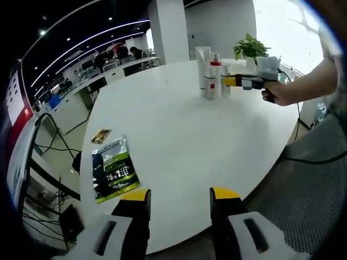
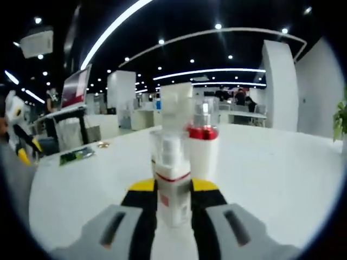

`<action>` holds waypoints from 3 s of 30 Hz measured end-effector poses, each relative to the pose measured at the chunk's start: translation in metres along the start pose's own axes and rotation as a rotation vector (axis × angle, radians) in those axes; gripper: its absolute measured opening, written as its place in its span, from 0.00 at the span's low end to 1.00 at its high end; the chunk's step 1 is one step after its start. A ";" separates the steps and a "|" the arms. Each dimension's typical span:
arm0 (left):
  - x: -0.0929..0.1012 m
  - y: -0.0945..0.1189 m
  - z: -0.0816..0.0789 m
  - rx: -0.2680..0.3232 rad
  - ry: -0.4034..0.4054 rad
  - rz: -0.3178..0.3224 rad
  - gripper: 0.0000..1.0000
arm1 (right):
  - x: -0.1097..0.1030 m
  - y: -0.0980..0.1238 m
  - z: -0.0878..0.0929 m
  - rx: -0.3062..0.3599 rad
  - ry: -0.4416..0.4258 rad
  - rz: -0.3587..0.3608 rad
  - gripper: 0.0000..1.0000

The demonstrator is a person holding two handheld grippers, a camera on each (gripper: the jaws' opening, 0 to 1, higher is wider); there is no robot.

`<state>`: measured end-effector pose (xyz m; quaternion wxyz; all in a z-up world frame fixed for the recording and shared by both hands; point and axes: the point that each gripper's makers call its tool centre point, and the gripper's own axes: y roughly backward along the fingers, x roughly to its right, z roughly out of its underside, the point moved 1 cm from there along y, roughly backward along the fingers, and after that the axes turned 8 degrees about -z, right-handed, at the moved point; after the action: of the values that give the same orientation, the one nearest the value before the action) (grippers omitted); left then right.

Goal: Arrange the skincare products in the storage area until every visible bottle or jar stands upright without overlapping.

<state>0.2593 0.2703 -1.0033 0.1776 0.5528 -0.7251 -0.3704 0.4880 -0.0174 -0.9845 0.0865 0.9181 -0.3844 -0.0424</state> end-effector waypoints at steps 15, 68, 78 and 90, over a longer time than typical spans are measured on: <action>0.003 0.001 -0.003 0.017 0.007 0.018 0.45 | -0.001 -0.004 0.008 0.001 0.056 -0.047 0.21; 0.006 0.000 0.001 -0.001 -0.001 0.036 0.46 | 0.012 0.001 0.019 -0.156 0.017 -0.113 0.20; 0.005 0.000 0.002 -0.009 -0.002 0.035 0.46 | 0.012 -0.001 0.022 -0.166 0.008 -0.118 0.20; 0.005 -0.001 0.004 -0.018 -0.003 0.034 0.45 | 0.013 0.003 0.024 -0.166 -0.040 -0.110 0.23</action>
<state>0.2556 0.2667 -1.0073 0.1879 0.5383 -0.7312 -0.3745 0.4920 -0.0318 -1.0076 0.1522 0.9264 -0.3303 -0.0972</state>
